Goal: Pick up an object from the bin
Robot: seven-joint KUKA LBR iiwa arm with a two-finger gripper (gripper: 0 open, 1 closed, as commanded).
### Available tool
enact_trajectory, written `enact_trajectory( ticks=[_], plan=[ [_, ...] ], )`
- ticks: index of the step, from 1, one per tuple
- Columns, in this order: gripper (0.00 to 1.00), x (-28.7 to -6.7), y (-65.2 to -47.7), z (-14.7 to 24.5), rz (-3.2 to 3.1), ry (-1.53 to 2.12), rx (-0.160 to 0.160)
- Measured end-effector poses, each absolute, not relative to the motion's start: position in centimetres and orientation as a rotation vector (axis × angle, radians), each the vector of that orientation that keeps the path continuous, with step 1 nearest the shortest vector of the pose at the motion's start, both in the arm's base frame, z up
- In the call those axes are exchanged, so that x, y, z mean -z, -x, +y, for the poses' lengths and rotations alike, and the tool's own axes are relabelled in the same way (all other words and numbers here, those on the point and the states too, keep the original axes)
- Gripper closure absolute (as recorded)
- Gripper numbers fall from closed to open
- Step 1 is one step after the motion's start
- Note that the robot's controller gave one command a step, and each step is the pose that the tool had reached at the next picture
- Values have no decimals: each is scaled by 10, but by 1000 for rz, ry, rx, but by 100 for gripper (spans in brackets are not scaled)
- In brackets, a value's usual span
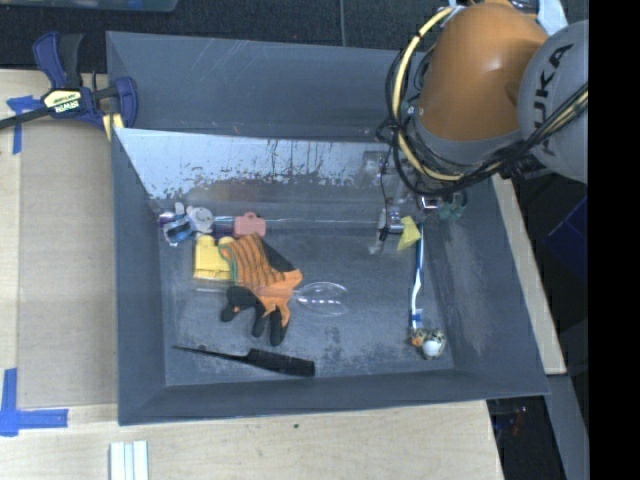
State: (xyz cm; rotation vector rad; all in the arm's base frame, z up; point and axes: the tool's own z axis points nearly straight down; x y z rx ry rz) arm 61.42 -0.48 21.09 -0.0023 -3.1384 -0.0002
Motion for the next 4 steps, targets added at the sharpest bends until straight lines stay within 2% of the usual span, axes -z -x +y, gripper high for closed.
enact_trajectory(
  ticks=[1,2,3,4],
  plan=[
    [0,-215,-616,-5,-3146,2,0],
    [0,-125,-573,27,-3147,119,1],
    [0,-108,-560,38,-3146,187,0],
    [0,-100,-562,114,-3146,93,10]
  ],
)
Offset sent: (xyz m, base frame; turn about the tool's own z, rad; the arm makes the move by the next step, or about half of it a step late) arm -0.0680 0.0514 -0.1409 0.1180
